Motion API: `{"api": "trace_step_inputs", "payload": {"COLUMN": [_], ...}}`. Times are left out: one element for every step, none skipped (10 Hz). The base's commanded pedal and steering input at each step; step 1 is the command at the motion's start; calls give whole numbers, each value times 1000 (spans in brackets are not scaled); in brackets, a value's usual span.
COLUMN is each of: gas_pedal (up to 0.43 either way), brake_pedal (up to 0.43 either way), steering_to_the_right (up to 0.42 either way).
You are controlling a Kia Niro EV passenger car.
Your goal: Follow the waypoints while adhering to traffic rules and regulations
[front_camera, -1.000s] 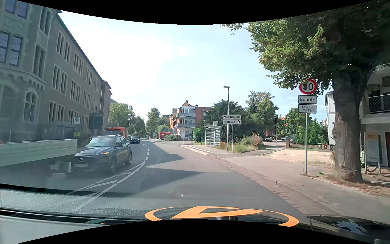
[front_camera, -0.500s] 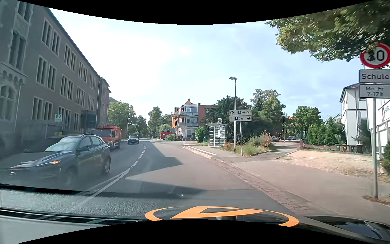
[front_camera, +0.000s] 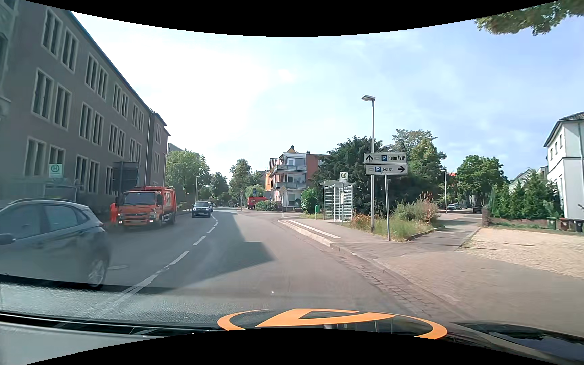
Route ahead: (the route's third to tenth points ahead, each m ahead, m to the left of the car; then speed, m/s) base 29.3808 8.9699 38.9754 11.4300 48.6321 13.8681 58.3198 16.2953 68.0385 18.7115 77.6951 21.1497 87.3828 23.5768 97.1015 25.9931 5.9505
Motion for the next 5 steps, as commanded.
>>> {"api": "trace_step_inputs", "payload": {"gas_pedal": [110,110,110,110,110], "brake_pedal": [0,0,0,0,0], "steering_to_the_right": [-86,-90,-91,-91,-91]}}
